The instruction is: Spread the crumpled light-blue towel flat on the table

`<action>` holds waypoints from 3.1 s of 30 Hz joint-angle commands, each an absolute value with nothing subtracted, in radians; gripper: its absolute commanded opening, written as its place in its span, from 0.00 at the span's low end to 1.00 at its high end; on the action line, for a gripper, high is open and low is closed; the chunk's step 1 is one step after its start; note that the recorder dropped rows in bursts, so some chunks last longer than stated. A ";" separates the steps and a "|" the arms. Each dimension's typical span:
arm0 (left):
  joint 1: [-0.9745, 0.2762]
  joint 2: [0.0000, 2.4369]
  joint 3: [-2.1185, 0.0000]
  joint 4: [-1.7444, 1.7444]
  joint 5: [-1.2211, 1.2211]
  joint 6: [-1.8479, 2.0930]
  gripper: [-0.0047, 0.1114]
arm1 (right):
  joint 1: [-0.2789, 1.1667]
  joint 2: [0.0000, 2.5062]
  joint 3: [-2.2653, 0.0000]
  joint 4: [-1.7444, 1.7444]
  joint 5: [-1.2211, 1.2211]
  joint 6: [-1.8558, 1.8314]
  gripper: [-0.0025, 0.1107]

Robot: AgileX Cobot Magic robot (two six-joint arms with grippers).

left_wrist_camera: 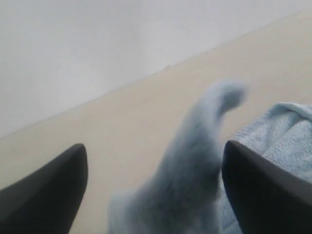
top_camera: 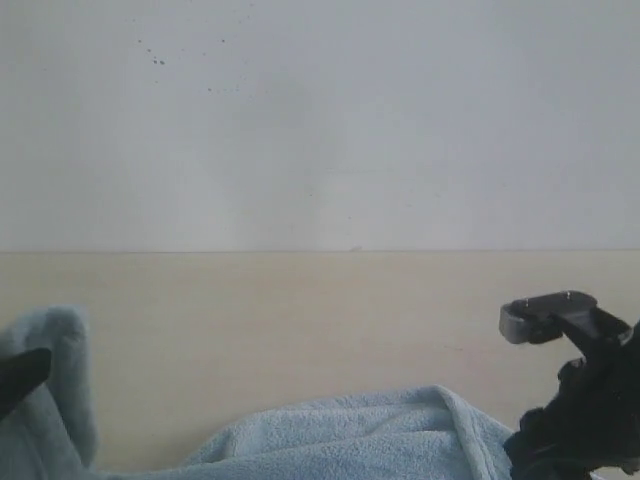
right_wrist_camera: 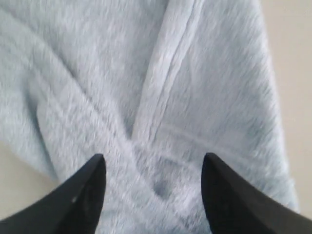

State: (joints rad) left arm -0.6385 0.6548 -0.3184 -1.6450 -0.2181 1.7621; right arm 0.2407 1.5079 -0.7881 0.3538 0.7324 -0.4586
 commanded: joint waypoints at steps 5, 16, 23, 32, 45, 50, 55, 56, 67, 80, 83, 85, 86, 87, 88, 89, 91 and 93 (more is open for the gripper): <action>-0.638 0.654 -0.333 -1.570 -0.273 1.563 0.66 | 0.247 1.533 -0.810 0.357 0.646 -0.479 0.51; -0.638 0.654 -0.313 -1.548 -0.273 1.577 0.66 | 0.428 1.689 -0.810 0.245 0.607 -0.470 0.51; -0.638 0.654 -0.313 -1.548 -0.273 1.563 0.66 | 0.428 1.731 -0.789 0.071 0.558 -0.238 0.51; -0.638 0.654 -0.313 -1.546 -0.273 1.563 0.66 | 0.428 1.767 -0.789 0.068 0.554 -0.213 0.17; -0.638 0.654 -0.313 -1.544 -0.273 1.561 0.66 | 0.428 1.767 -0.791 0.068 0.518 -0.114 0.02; -0.638 0.654 -0.313 -1.544 -0.273 1.559 0.66 | 0.428 1.767 -0.791 0.068 0.564 -0.116 0.09; -0.638 0.654 -0.313 -1.544 -0.273 1.559 0.66 | 0.428 1.767 -0.791 0.056 0.598 -0.118 0.35; -0.638 0.654 -0.313 -1.544 -0.273 1.559 0.66 | 0.428 1.767 -0.791 0.056 0.595 -0.116 0.37; -0.638 0.654 -0.313 -1.544 -0.273 1.559 0.66 | 0.428 1.767 -0.839 0.023 0.655 -0.077 0.38; -0.638 0.654 -0.313 -1.544 -0.273 1.559 0.66 | 0.428 1.767 -0.839 -0.013 0.657 -0.021 0.03; -0.638 0.654 -0.313 -1.544 -0.273 1.559 0.66 | 0.428 1.765 -0.843 -0.017 0.654 -0.017 0.02; -0.638 0.654 -0.313 -1.544 -0.271 1.559 0.66 | 0.428 1.763 -0.857 -0.039 0.652 -0.013 0.02; -0.638 0.654 -0.313 -1.544 -0.271 1.559 0.66 | 0.428 1.758 -0.869 -0.062 0.652 0.000 0.02; -0.638 0.654 -0.313 -1.544 -0.271 1.559 0.66 | 0.428 1.753 -0.880 -0.092 0.647 0.021 0.02; -0.638 0.654 -0.313 -1.544 -0.271 1.559 0.66 | 0.428 1.743 -0.887 -0.124 0.639 0.044 0.02; -0.638 0.654 -0.313 -1.544 -0.271 1.559 0.66 | 0.428 1.732 -0.896 -0.175 0.628 0.083 0.02; -0.638 0.654 -0.313 -1.544 -0.271 1.559 0.66 | 0.428 1.710 -0.903 -0.308 0.613 0.165 0.02; -0.638 0.654 -0.313 -1.544 -0.271 1.559 0.66 | 0.428 1.699 -0.909 -0.465 0.617 0.268 0.02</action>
State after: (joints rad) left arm -0.6385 0.6548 -0.3168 -1.5460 -0.2737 1.5672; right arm 0.4277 1.7233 -0.8977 -0.2769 0.6236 0.1475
